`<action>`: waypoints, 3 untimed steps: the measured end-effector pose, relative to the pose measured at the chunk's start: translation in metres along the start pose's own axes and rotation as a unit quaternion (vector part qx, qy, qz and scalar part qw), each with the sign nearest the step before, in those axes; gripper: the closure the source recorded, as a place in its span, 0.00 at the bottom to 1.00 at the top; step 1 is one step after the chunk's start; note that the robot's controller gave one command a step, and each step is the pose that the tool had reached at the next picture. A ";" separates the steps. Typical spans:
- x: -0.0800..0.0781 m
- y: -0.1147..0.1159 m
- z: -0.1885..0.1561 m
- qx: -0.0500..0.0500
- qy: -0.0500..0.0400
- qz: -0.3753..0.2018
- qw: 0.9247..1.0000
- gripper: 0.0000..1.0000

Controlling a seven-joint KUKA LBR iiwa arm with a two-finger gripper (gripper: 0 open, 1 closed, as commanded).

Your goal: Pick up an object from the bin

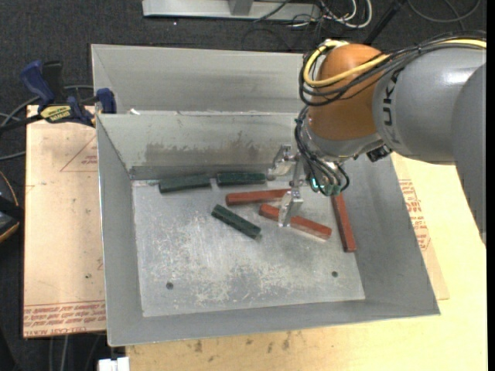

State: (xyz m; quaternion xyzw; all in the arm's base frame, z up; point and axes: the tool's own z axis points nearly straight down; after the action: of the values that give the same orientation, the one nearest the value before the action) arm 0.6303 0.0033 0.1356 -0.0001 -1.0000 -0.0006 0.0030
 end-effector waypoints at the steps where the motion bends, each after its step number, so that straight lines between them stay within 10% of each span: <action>1: -0.002 0.000 -0.005 0.000 -0.004 0.000 1.000 0.00; 2: 0.018 -0.020 0.048 -0.004 -0.029 0.083 0.996 1.00; 3: 0.018 -0.020 0.048 -0.004 -0.029 0.083 0.996 1.00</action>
Offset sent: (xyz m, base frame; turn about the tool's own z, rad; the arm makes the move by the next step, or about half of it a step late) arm -0.0335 -0.0221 -0.0656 0.1686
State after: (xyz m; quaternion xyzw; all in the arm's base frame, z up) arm 0.6122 -0.0163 0.0881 -0.0835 -0.9962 -0.0039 -0.0260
